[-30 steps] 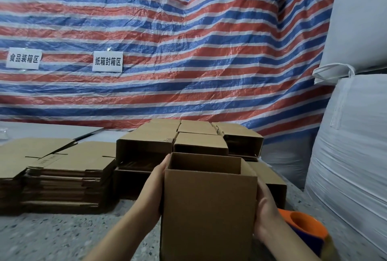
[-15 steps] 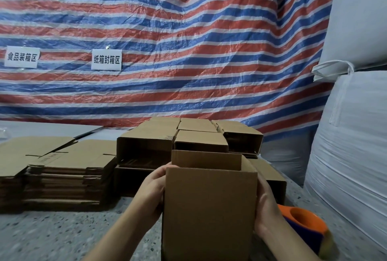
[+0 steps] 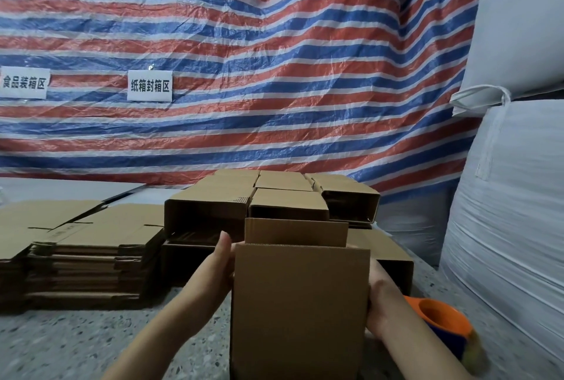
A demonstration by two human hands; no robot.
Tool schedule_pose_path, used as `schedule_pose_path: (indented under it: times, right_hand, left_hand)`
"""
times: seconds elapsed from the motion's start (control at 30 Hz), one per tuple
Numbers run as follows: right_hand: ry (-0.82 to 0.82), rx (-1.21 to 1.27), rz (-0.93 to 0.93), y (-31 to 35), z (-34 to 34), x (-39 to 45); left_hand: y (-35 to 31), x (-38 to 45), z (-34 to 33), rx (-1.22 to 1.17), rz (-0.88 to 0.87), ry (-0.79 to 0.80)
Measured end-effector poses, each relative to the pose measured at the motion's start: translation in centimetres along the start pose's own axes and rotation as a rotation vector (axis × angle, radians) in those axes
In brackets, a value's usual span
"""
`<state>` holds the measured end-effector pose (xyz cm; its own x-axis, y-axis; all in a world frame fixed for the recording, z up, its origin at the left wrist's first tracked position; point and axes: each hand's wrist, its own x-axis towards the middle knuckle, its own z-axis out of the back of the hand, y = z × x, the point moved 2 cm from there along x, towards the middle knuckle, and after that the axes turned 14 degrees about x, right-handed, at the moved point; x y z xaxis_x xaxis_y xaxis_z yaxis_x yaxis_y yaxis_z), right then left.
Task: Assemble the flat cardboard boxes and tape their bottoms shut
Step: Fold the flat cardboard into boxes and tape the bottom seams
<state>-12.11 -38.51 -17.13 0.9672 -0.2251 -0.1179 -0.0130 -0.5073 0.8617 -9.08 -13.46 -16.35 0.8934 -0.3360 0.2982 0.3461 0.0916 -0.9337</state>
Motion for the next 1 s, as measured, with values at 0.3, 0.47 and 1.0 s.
schedule_pose_path:
  times: [0.3, 0.47, 1.0]
  right_hand:
    - [0.045, -0.004, 0.060, -0.3, 0.0, 1.0]
    - [0.096, 0.040, 0.054, -0.8, 0.1, 1.0]
    - [0.373, 0.008, 0.098, 0.2, 0.5, 0.7]
  left_hand:
    - [-0.1, -0.2, 0.4, 0.113, -0.033, -0.017]
    - [0.1, 0.0, -0.1, 0.101, -0.026, -0.060]
    - [0.1, 0.9, 0.1, 0.023, -0.095, -0.116]
